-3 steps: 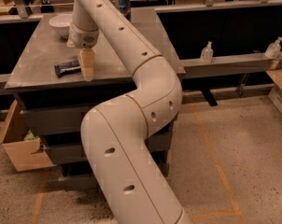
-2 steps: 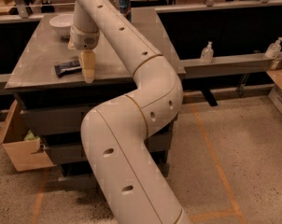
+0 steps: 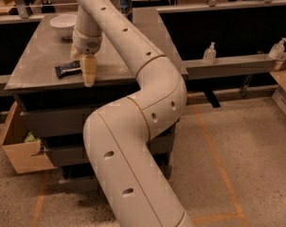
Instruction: Pick rxbar blueberry
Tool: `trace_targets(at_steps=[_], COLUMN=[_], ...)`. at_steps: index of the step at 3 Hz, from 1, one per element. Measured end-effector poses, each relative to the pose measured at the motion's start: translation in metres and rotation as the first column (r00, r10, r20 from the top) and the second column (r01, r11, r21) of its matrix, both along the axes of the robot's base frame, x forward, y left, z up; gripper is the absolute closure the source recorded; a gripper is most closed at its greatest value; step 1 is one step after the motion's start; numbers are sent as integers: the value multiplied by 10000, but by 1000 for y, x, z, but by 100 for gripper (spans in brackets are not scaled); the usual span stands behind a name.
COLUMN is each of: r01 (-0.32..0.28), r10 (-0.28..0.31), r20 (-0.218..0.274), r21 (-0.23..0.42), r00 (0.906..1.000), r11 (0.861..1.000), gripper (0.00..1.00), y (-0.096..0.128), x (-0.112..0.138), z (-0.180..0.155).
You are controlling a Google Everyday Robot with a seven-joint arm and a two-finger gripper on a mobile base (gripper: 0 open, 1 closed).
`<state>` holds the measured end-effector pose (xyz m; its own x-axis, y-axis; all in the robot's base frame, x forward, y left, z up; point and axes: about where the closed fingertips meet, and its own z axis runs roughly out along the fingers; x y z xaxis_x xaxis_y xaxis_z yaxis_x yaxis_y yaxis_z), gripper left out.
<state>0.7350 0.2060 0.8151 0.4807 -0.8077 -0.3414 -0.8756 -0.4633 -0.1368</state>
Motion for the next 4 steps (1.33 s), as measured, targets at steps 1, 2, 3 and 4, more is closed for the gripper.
trace_targets(at_steps=[1,2,3,4], r01=[-33,-30,-29,-26], r10=[34,30,29,27], r20=[-45,-43,-53,-52], r21=[12,11,17,16], r00=[10000,10000,10000,10000], r11=[10000,10000,10000,10000], gripper=[51,53,55,66], y=[1,0,0,0], x=[-1,-2,-2,-3], z=[-1,1,3,4])
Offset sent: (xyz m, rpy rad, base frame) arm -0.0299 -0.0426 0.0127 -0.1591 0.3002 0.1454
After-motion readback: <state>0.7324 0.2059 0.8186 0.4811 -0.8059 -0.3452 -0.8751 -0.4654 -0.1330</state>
